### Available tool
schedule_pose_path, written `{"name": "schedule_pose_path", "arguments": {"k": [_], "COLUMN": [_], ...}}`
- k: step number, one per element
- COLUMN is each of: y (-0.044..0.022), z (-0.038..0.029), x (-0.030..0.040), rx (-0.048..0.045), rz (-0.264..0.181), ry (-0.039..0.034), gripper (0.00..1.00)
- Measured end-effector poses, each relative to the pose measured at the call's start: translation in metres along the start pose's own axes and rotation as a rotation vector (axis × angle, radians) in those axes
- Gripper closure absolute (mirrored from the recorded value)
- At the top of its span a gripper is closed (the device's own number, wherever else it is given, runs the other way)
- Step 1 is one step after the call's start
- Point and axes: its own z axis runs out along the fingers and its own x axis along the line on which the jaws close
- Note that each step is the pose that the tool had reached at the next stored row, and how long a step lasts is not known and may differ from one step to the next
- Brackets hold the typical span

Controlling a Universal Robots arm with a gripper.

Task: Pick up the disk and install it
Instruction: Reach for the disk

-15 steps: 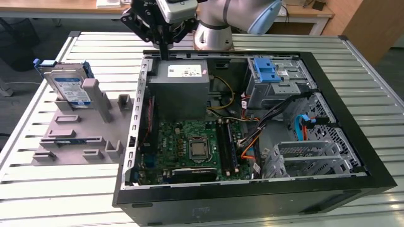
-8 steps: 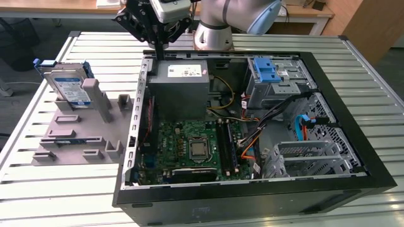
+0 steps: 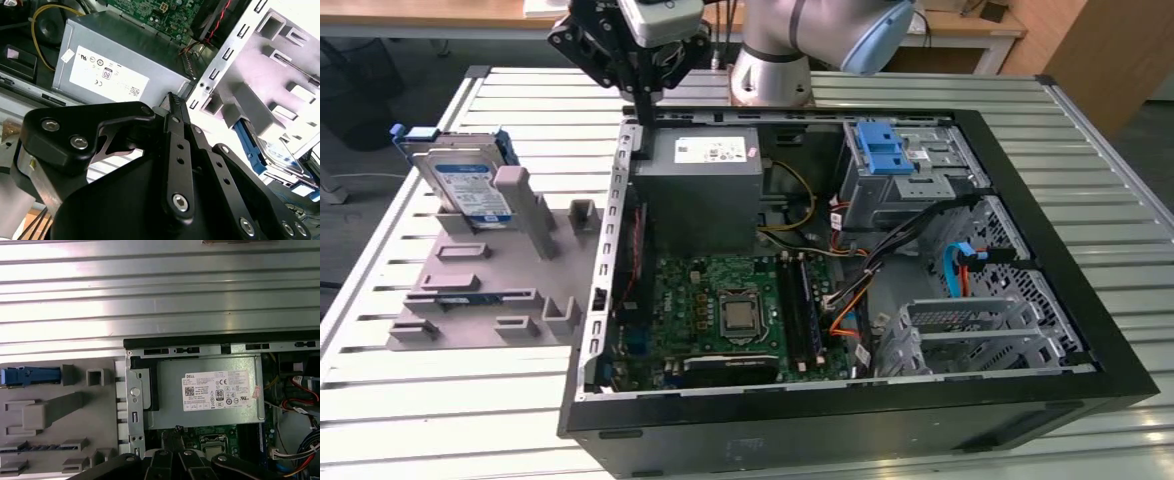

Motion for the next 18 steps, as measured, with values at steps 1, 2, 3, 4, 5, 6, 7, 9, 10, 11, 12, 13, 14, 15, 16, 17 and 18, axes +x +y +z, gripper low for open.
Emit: {"name": "schedule_pose_path", "arguments": {"k": [1, 2, 3, 4, 5, 6, 7, 9, 10, 11, 12, 13, 14, 15, 16, 17, 18], "y": [0.0001, 0.0001, 0.0002, 0.0003, 0.0003, 0.0004, 0.0004, 0.0005, 0.0005, 0.0006, 0.0006, 0.0007, 0.0007, 0.0008, 0.0008, 0.0009, 0.0010], "z": [0.0001, 0.0000, 0.0000, 0.0001, 0.0001, 0.0001, 0.0001, 0.0001, 0.0002, 0.0002, 0.0001, 0.0002, 0.0002, 0.0003, 0.0003, 0.0003, 0.0003], "x": [0.0013, 0.0027, 0.0039, 0.0051, 0.0062, 0.0073, 0.0084, 0.0104, 0.0113, 0.0123, 0.0131, 0.0139, 0.0148, 0.0156, 0.0165, 0.0174, 0.0183], "rx": [-0.0001, 0.0000, 0.0000, 0.0000, -0.0001, 0.0000, -0.0001, 0.0000, 0.0000, 0.0000, 0.0001, 0.0001, 0.0000, 0.0000, 0.0000, 0.0001, 0.0000], "rz": [0.000, 0.000, 0.000, 0.000, 0.000, 0.000, 0.000, 0.000, 0.000, 0.000, 0.000, 0.000, 0.000, 0.000, 0.000, 0.000, 0.000], "ry": [0.0000, 0.0001, 0.0002, 0.0002, 0.0003, 0.0004, 0.0004, 0.0005, 0.0006, 0.0007, 0.0008, 0.0009, 0.0009, 0.0009, 0.0010, 0.0011, 0.0011], "gripper": [0.89, 0.89, 0.89, 0.89, 0.89, 0.89, 0.89, 0.89, 0.89, 0.89, 0.89, 0.89, 0.89, 0.89, 0.89, 0.89, 0.89]}}
